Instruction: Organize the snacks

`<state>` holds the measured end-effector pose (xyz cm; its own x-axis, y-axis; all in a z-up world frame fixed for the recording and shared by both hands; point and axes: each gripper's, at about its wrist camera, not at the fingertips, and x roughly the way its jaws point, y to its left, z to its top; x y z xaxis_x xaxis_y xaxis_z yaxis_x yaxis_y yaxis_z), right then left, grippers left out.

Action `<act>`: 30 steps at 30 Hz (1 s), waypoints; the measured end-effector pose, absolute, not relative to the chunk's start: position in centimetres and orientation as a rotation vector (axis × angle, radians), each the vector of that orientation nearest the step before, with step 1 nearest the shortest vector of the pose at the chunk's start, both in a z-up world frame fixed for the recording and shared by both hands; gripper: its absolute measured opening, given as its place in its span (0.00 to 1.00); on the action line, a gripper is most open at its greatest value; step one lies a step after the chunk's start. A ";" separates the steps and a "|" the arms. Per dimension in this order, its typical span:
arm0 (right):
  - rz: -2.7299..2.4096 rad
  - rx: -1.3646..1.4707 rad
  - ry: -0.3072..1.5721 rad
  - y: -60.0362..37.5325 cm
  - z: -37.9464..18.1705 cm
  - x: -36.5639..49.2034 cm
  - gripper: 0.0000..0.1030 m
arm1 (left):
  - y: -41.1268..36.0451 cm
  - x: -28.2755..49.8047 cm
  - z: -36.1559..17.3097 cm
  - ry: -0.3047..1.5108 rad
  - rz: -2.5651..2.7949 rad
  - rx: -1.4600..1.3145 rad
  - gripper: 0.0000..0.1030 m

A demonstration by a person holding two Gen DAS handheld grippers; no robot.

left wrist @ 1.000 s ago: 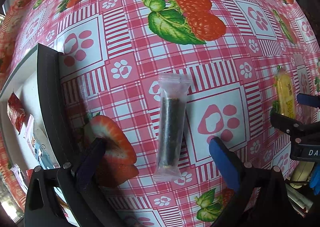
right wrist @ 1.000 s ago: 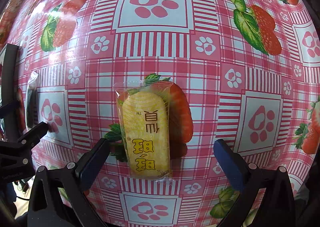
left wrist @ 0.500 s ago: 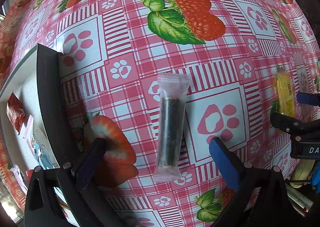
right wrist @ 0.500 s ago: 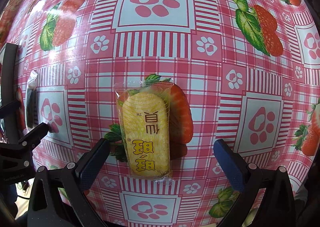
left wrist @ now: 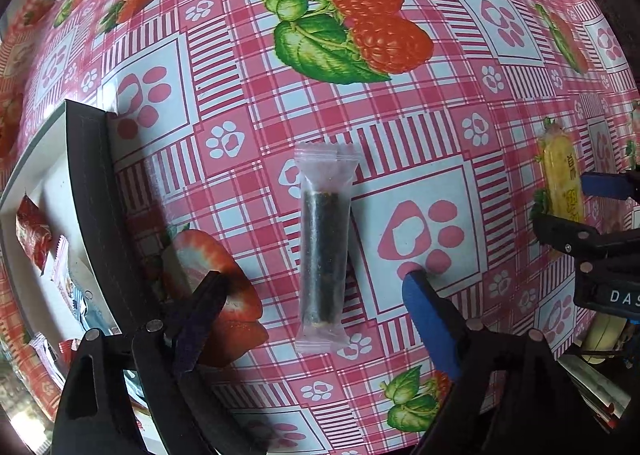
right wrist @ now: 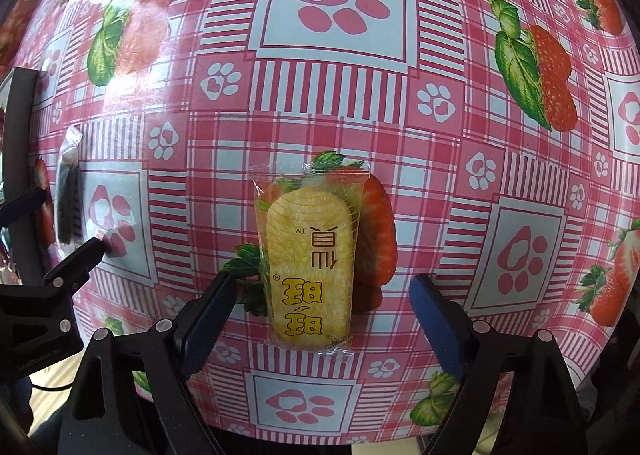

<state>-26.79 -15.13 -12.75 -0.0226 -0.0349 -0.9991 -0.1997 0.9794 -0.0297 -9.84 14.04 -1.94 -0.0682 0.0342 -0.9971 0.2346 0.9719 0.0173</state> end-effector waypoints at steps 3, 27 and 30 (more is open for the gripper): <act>0.169 -0.216 1.570 -13.8 -12.0 -26.6 0.36 | 13.3 -9.9 -1.0 1.600 -0.196 0.227 0.57; 0.259 0.046 1.574 -11.1 -10.3 -25.5 0.36 | 20.1 -10.5 6.1 1.520 -0.215 -0.064 0.17; 0.256 0.050 1.582 -10.4 -10.8 -25.6 0.36 | 20.4 -10.6 6.0 1.533 -0.218 -0.042 0.24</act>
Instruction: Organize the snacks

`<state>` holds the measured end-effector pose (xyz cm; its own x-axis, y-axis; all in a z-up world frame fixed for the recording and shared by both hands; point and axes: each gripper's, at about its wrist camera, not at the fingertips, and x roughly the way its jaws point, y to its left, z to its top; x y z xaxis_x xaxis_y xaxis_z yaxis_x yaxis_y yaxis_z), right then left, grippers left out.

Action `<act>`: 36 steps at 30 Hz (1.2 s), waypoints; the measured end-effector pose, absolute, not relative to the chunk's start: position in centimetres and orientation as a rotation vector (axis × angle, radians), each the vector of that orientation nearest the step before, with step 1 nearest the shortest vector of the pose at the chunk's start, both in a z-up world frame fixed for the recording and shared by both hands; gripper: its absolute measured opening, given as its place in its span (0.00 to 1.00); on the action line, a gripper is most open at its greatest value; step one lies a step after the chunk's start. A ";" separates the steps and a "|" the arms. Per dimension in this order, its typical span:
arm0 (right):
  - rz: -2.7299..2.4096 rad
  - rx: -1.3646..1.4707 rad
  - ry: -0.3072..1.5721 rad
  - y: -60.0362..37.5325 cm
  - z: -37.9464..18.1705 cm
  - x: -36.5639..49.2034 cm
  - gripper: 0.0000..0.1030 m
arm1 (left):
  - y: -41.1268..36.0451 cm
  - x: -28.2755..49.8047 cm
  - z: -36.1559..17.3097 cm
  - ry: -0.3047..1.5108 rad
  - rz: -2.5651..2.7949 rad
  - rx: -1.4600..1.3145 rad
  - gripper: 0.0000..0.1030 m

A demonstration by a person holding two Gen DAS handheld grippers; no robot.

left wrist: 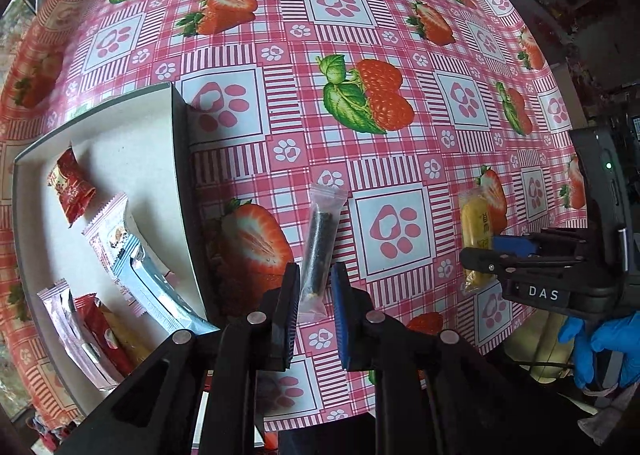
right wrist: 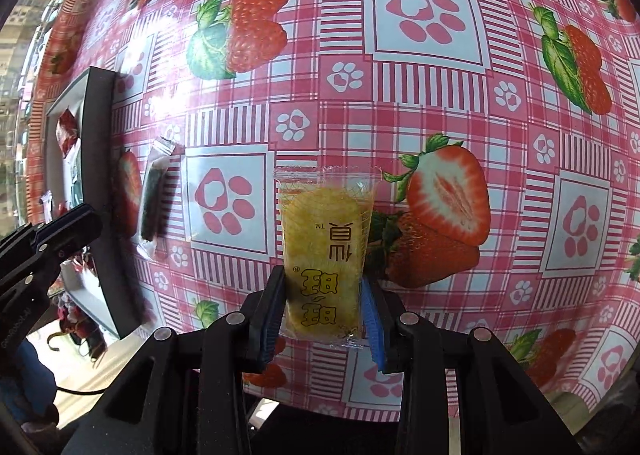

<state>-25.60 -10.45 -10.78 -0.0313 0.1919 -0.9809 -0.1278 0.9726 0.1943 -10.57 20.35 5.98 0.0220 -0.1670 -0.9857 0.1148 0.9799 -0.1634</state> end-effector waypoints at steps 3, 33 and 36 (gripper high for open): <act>0.251 0.056 1.584 -10.3 -11.0 -26.1 0.36 | 18.5 -10.5 4.1 1.557 -0.200 0.045 0.66; 0.287 0.035 1.552 -10.7 -11.0 -29.1 0.36 | 17.5 -11.0 5.4 1.490 -0.204 0.067 0.16; 0.307 0.013 1.543 -9.3 -10.4 -28.8 0.36 | 18.9 -11.0 6.6 1.467 -0.180 0.033 0.16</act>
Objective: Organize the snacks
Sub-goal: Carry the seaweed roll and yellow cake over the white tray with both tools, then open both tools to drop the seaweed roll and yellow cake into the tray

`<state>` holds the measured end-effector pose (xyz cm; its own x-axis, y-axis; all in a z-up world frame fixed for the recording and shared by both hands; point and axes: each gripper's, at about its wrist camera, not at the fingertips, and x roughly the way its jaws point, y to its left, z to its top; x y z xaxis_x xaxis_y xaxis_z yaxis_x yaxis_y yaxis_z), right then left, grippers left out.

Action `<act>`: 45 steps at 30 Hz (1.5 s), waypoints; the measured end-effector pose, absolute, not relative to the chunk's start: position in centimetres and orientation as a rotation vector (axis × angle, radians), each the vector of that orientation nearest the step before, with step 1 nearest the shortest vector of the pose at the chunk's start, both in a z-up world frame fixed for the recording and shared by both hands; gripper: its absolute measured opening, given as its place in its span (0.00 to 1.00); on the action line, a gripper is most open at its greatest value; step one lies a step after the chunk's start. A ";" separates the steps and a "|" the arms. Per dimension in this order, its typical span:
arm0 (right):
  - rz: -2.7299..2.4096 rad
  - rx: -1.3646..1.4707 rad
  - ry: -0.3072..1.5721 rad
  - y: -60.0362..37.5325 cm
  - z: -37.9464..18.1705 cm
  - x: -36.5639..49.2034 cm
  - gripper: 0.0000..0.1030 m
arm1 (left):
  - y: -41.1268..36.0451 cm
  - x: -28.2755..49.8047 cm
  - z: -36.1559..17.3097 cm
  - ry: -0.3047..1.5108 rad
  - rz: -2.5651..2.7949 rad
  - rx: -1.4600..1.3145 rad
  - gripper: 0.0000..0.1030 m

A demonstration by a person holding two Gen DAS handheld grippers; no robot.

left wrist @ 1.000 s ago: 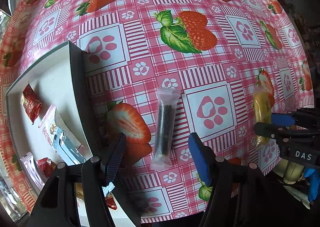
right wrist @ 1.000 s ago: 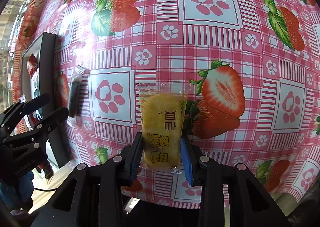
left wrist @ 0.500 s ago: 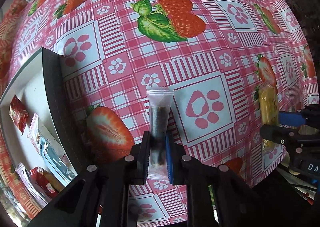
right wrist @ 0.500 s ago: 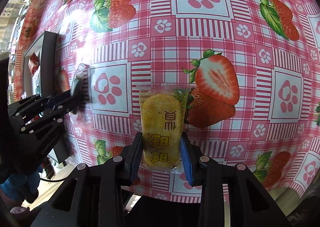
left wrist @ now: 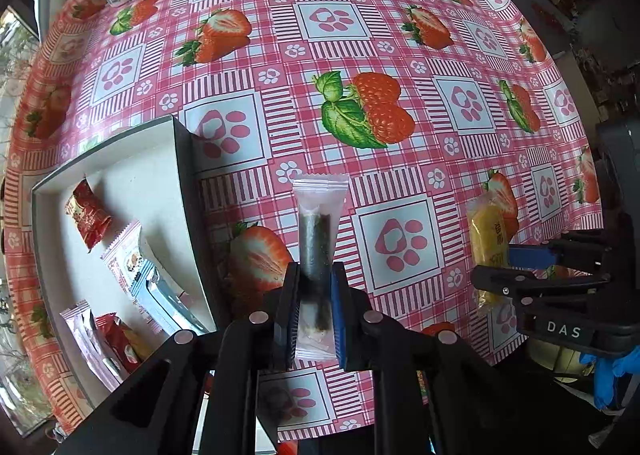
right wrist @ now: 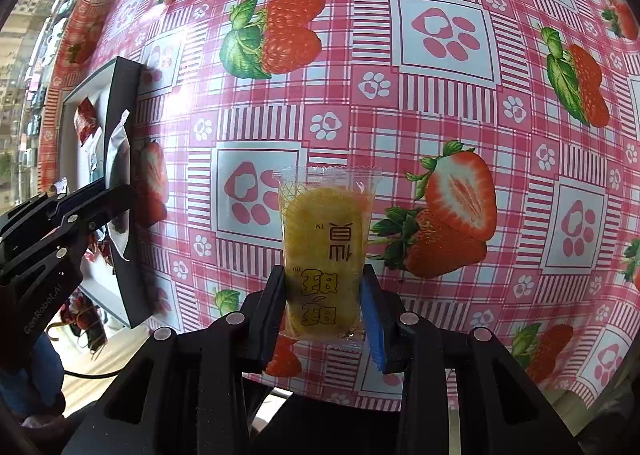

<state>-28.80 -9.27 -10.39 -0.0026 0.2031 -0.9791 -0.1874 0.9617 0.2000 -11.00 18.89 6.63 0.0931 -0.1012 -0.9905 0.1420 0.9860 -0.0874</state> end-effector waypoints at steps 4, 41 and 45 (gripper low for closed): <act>0.348 -0.024 1.527 -6.8 -9.4 -28.3 0.36 | 21.5 -11.2 8.1 1.441 -0.145 -0.008 0.16; 0.634 -0.407 1.450 21.1 -9.1 -26.9 0.37 | 37.4 -15.8 6.1 1.449 0.288 -0.201 0.78; 0.617 -0.428 1.438 21.4 -8.9 -26.9 0.65 | 37.5 -15.9 6.1 1.450 0.307 -0.195 0.81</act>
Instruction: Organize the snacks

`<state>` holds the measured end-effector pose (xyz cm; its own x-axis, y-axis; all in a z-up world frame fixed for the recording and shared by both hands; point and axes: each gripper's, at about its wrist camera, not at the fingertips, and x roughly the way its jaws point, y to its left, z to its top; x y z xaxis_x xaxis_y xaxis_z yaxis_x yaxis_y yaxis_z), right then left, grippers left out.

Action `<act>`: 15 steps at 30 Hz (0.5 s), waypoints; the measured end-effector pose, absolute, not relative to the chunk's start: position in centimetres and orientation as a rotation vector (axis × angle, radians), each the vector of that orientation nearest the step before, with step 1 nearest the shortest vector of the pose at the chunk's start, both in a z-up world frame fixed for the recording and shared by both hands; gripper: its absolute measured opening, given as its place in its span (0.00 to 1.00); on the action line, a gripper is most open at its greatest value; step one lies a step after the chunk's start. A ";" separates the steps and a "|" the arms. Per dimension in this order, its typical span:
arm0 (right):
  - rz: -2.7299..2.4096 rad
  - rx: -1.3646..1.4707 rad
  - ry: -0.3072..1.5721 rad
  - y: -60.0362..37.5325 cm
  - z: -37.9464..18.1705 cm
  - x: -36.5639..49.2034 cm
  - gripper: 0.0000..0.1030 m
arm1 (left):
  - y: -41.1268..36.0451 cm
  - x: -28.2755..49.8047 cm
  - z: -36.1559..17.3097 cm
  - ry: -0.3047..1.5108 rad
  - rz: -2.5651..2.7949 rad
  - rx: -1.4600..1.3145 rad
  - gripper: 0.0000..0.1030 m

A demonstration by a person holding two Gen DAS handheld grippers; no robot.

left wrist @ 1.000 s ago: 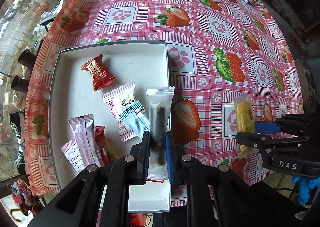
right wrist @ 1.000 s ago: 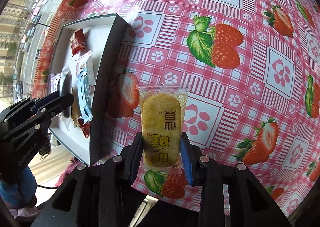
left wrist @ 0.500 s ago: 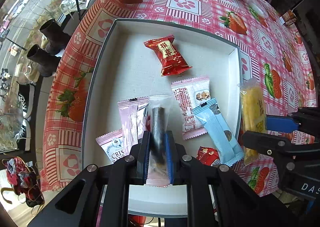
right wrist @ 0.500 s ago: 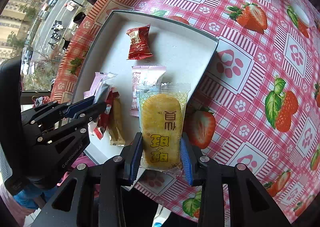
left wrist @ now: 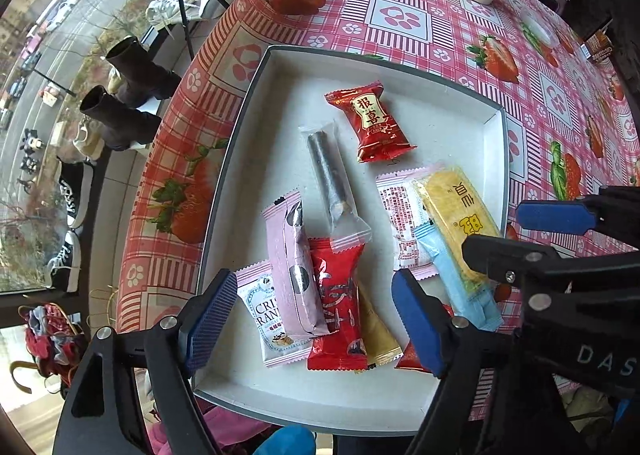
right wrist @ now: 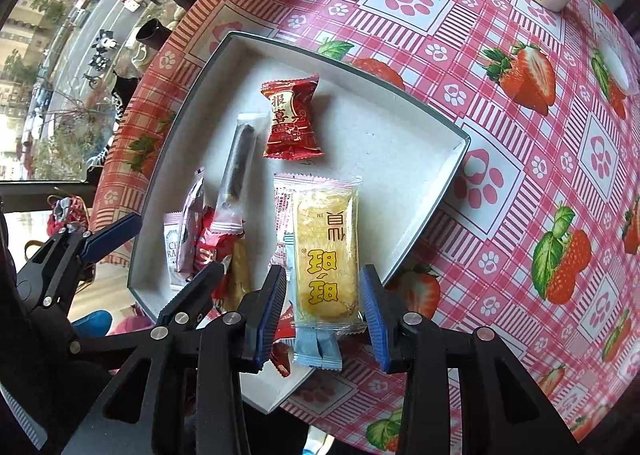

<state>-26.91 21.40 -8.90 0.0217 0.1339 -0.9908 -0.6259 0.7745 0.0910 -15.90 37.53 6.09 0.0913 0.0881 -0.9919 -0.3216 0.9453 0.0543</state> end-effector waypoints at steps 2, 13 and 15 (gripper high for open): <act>0.616 -0.441 1.414 21.7 -8.5 -27.3 0.69 | 37.6 -15.9 6.2 1.445 0.301 -0.201 0.81; 0.585 -0.509 1.343 20.8 -7.0 -28.8 1.00 | 36.7 -16.5 5.9 1.490 0.289 -0.195 0.81; 0.588 -0.516 1.342 20.7 -7.0 -29.0 1.00 | 36.5 -16.7 6.1 1.493 0.282 -0.197 0.81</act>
